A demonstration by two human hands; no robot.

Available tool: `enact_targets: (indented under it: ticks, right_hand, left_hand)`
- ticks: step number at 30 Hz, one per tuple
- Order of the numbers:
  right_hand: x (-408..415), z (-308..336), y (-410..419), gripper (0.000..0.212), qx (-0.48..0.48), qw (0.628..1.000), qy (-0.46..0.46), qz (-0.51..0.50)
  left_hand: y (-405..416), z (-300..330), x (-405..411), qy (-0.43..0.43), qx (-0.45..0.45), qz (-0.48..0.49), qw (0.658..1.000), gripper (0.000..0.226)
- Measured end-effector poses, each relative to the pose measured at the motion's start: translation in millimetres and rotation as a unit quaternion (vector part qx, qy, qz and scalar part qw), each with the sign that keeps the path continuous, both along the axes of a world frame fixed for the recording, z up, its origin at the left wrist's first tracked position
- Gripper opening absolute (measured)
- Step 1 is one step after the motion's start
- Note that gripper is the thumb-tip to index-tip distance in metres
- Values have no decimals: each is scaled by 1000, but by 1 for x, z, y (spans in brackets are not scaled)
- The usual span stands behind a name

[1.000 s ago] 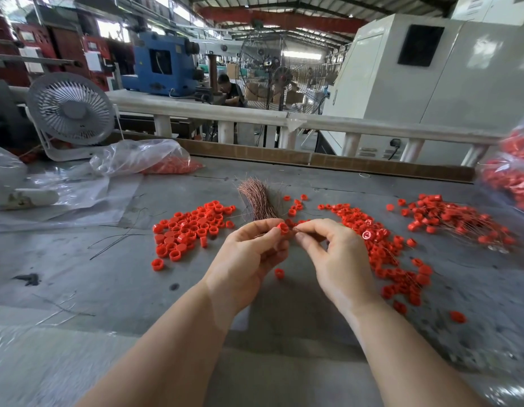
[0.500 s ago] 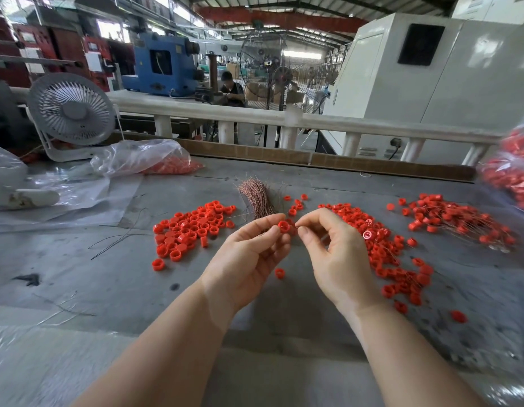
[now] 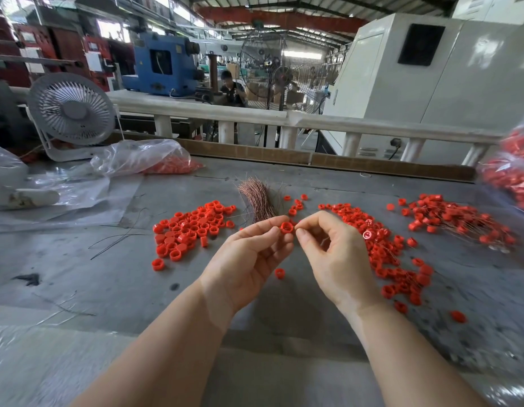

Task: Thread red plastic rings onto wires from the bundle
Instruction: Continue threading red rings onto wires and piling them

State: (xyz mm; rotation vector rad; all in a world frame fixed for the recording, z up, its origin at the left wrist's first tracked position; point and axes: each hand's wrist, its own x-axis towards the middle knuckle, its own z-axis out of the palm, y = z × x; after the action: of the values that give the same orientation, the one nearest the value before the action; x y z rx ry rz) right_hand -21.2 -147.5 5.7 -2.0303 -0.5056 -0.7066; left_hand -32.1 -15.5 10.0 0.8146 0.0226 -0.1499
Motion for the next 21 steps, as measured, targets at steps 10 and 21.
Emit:
enact_targets:
  ticks: [10, 21]
  right_hand:
    - [-1, 1, 1, 18, 0, 1000, -4, 1]
    - [-1, 2, 1, 17, 4, 1000, 2, 1]
  left_hand:
    - [2, -1, 0, 3, 6, -5, 1000, 25]
    - [0, 2, -1, 15, 1, -1, 1000, 34]
